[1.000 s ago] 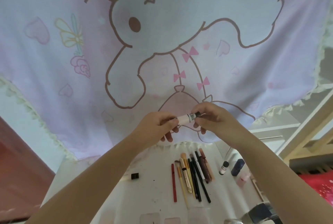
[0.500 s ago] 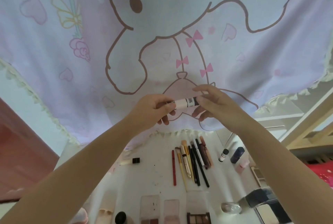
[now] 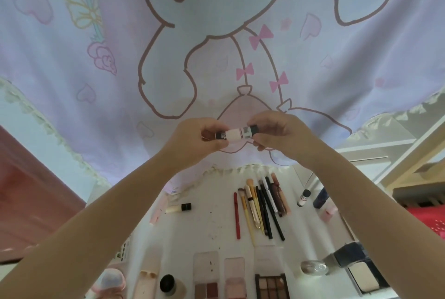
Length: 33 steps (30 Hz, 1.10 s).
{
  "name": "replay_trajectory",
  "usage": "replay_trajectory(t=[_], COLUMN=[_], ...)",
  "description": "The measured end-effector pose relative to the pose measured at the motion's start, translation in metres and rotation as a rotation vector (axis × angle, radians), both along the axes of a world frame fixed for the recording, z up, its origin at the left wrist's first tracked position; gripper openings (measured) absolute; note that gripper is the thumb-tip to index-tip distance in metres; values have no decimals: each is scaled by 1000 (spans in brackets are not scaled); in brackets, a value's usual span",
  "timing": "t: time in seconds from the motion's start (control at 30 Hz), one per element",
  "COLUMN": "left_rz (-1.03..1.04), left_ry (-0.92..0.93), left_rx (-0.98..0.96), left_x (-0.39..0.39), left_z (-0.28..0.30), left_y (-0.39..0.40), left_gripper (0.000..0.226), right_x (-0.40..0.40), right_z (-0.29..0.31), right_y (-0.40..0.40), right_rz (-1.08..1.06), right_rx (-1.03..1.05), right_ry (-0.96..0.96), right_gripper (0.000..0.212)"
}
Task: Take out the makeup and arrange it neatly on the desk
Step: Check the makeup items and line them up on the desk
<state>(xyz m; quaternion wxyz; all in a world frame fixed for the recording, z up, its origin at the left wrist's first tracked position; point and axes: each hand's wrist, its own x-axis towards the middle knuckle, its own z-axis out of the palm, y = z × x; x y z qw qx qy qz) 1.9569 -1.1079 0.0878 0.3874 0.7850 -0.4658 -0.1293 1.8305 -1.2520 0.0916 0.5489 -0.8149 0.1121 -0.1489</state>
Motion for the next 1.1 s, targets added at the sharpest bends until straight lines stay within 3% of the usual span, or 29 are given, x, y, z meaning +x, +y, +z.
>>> replay_trajectory(t=[0.17,0.27,0.43,0.6,0.8,0.93,1.1], left_rz=[38,39,49,56,63,61,62], left_ry=[9,-1,30,55,53,73,104], left_rx=[-42,-56,-86,-86,-76,-60,-69], left_x=[-2,-4,-5,-8,-6,-7,-8], left_z=[-2,-1,-1,-4,-5,-7,-9], left_y=[-2,-4,-1,-1,-2,-3,-4], left_gripper=[28,28,28,29,29,30,29], right_x=[0,1,-1,2,0,1,0], right_z=[0,-2,-7,-7,-9,-7,-13], right_y=[0,0,0,2,0,-1,-3], right_rz=[-73,-97,-54,-60,3,-3,-20], right_rx=[140,52,63,63,-3,40,-93], right_ry=[53,94,-85,28,-52,46,5], right_gripper=[14,23,37,15,33,16,27])
